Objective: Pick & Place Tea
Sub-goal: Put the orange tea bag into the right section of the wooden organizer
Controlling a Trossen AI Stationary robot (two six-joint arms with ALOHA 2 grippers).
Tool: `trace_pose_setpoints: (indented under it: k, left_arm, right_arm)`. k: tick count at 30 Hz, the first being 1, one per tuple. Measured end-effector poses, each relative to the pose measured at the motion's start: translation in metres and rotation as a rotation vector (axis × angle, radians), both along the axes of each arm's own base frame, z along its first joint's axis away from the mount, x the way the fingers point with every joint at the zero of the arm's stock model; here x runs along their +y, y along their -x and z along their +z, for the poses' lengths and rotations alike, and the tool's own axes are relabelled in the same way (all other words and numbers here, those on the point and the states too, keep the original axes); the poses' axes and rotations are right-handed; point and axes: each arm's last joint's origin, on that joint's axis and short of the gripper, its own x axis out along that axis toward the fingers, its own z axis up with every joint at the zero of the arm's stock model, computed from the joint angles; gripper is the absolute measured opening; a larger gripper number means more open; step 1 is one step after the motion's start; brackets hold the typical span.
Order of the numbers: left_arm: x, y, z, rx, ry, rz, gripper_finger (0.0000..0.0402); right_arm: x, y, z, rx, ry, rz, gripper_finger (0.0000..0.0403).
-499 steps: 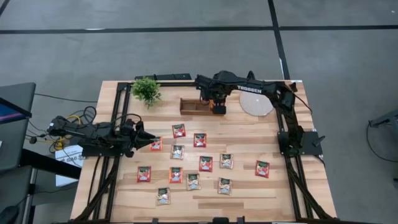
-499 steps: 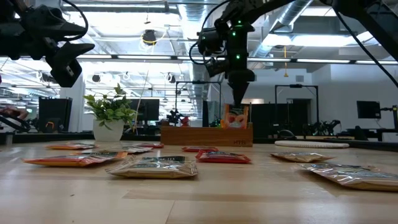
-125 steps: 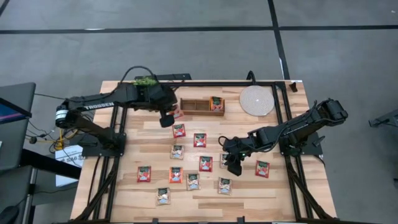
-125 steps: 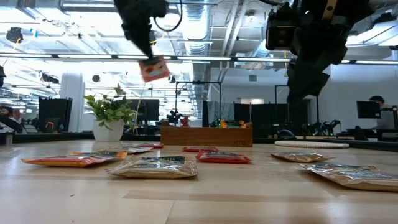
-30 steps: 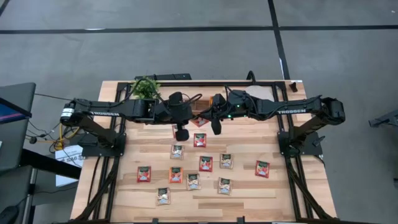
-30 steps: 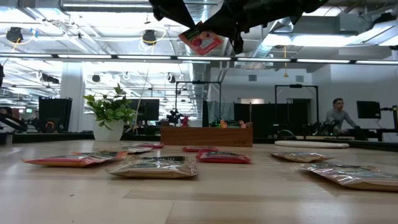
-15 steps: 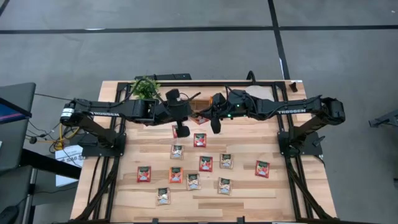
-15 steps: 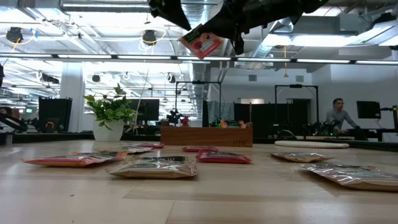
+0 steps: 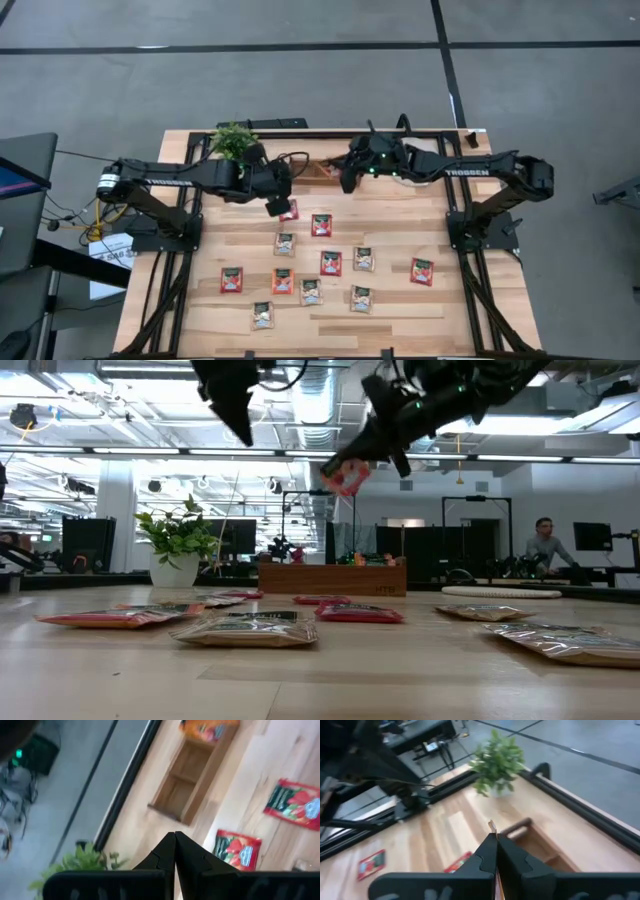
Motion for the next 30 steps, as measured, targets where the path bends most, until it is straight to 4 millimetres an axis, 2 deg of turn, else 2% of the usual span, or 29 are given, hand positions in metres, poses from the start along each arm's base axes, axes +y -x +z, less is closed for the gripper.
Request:
trace_pose_setpoints:
  k: [8, 15, 17, 21, 30]
  left_arm:
    - [0.0, 0.015, -0.036, 0.042, 0.056, 0.079, 0.0]
    - [-0.002, 0.024, -0.06, 0.081, 0.138, 0.102, 0.0]
    - [-0.002, 0.023, -0.063, 0.069, 0.151, 0.097, 0.0]
    - [-0.002, 0.018, -0.061, 0.02, 0.148, 0.078, 0.0]
    - [-0.002, 0.009, -0.057, -0.06, 0.136, 0.043, 0.0]
  right_arm:
    - [-0.022, 0.018, -0.025, -0.057, -0.012, -0.097, 0.0]
    - [-0.026, 0.045, -0.048, -0.323, -0.093, -0.237, 0.0]
    - [-0.023, 0.051, -0.056, -0.389, -0.135, -0.299, 0.0]
    - [-0.016, 0.057, -0.071, -0.397, -0.228, -0.418, 0.0]
    - [-0.006, 0.056, -0.084, -0.271, -0.223, -0.498, 0.0]
